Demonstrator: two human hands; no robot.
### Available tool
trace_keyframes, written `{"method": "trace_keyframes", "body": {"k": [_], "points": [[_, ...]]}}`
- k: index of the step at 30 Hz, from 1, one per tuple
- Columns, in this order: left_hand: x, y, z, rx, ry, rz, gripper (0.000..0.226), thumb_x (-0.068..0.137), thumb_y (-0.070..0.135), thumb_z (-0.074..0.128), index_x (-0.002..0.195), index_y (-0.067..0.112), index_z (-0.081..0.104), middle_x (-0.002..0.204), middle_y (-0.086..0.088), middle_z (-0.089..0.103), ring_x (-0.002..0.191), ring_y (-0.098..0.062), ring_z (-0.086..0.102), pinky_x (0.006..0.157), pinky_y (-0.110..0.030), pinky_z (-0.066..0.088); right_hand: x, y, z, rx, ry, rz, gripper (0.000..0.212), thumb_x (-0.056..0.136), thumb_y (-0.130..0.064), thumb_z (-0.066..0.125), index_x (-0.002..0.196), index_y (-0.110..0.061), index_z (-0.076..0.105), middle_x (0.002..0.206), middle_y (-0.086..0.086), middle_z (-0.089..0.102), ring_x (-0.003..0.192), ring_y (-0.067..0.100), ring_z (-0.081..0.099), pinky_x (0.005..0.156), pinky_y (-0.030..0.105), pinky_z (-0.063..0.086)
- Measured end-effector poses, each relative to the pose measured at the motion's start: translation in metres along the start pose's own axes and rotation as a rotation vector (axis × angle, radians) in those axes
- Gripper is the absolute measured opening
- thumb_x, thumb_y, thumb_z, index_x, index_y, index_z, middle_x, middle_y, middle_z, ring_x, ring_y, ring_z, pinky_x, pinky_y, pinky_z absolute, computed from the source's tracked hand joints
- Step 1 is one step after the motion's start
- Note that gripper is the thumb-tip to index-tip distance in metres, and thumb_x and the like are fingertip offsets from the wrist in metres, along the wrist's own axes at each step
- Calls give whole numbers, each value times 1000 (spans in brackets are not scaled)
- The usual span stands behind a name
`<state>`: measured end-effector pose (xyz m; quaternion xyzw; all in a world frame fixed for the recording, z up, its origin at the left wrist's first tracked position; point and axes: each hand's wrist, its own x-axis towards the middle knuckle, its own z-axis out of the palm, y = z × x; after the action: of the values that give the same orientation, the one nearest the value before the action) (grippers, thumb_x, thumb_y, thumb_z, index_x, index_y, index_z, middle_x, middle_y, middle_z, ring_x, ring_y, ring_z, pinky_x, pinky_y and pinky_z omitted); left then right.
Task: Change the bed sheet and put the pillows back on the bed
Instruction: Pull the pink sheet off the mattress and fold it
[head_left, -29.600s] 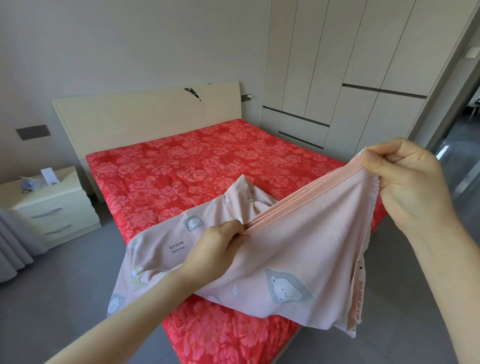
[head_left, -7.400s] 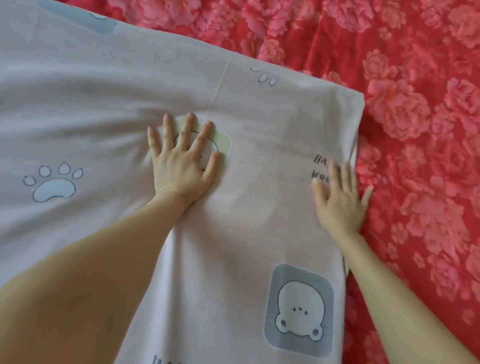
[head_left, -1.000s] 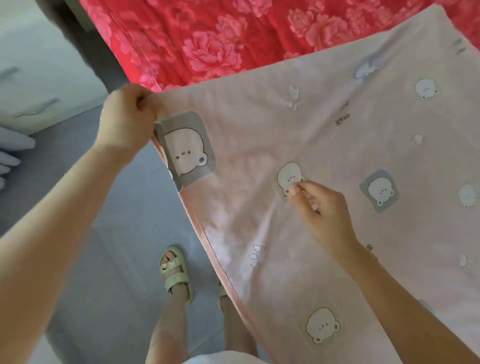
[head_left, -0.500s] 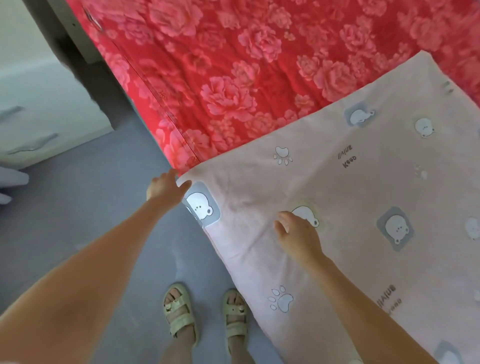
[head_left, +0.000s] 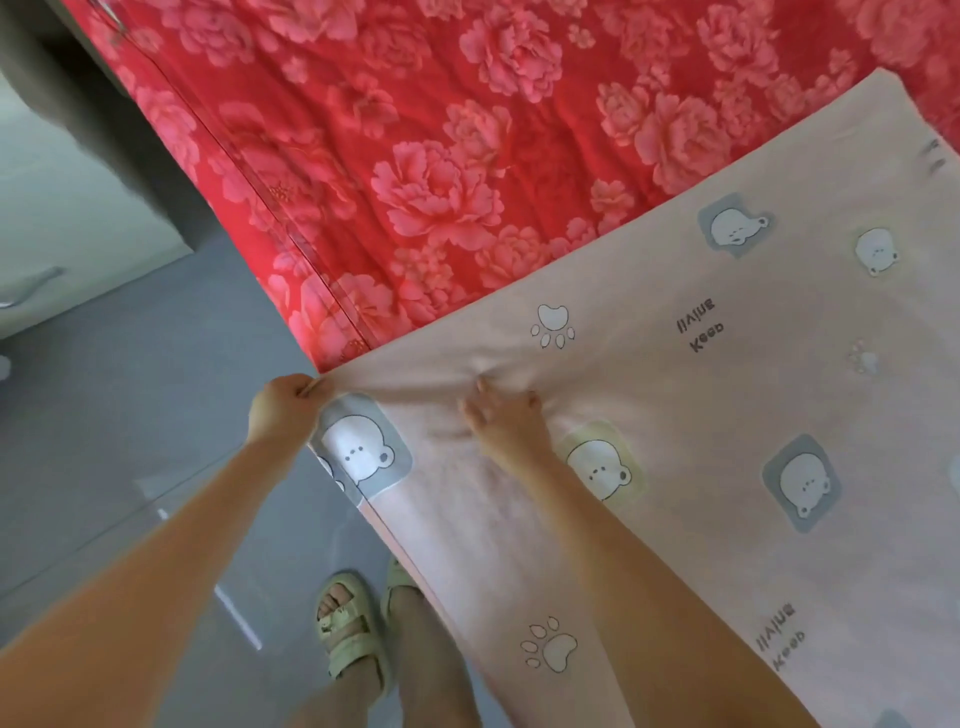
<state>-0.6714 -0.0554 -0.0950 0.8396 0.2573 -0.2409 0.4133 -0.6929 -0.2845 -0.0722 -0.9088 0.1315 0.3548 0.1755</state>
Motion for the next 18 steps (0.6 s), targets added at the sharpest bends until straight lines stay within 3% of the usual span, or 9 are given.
{"method": "trace_keyframes", "body": {"k": [2, 4, 6, 8, 10, 11, 14, 16, 18], "points": [[-6, 16, -3, -30, -112, -20, 35, 89, 30, 59, 64, 12, 43, 60, -6, 34, 62, -21, 33, 52, -31, 20, -2, -12, -19, 44, 75, 66, 65, 94, -58, 13, 98, -13, 59, 106, 14, 64, 103, 32, 57, 86, 37, 40], [-21, 31, -20, -56, -300, 33, 39, 82, 42, 64, 59, 16, 45, 59, -1, 36, 60, -17, 33, 55, -30, 22, -19, -25, -36, 289, 77, 116, 62, 95, -61, 25, 66, -12, 47, 74, 8, 59, 79, 28, 55, 70, 34, 39], [-38, 49, -42, 22, -493, 79, 36, 77, 49, 71, 61, 18, 63, 57, 7, 52, 61, -13, 46, 60, -25, 32, -39, -45, -46, 686, -83, 158, 62, 86, -69, 41, 69, -12, 56, 71, 12, 62, 72, 29, 61, 70, 33, 47], [-51, 67, -50, 162, -687, 113, 32, 66, 57, 73, 74, 26, 74, 74, 13, 68, 75, -4, 59, 71, -19, 39, -51, -60, -44, 919, -191, 207, 56, 78, -60, 64, 81, -4, 67, 75, 19, 65, 69, 32, 66, 71, 39, 54], [-60, 81, -45, 273, -874, 182, 17, 70, 48, 76, 72, 31, 74, 76, 18, 69, 79, 4, 60, 77, -16, 43, -54, -66, -38, 909, -110, 222, 26, 74, -27, 72, 63, -10, 56, 60, 8, 57, 58, 25, 57, 61, 40, 53], [-63, 88, -41, 326, -947, 217, 9, 76, 40, 75, 69, 36, 73, 73, 21, 67, 77, 7, 60, 79, -15, 44, -54, -65, -37, 842, -55, 238, 25, 73, -14, 66, 58, -12, 47, 55, 3, 49, 55, 22, 51, 56, 37, 48], [-55, 114, -34, 415, -1111, 313, 6, 84, 32, 69, 81, 35, 73, 79, 24, 70, 82, 9, 63, 83, -12, 47, -63, -50, -36, 742, 45, 324, 15, 74, 0, 54, 68, -10, 45, 67, 0, 47, 65, 22, 49, 56, 28, 36], [-42, 134, -27, 480, -1070, 441, 13, 88, 34, 63, 93, 27, 73, 90, 17, 72, 87, 6, 64, 84, -13, 48, -80, -31, -35, 742, 56, 394, 7, 80, -5, 54, 85, -8, 52, 80, 4, 53, 76, 24, 52, 63, 27, 39], [-29, 154, -10, 588, -841, 727, 14, 93, 27, 59, 99, 21, 71, 96, 8, 69, 87, -1, 61, 85, -24, 47, -105, -15, -36, 885, 106, 459, 15, 73, -13, 57, 86, -7, 57, 79, 5, 56, 73, 22, 53, 63, 29, 44]]}}
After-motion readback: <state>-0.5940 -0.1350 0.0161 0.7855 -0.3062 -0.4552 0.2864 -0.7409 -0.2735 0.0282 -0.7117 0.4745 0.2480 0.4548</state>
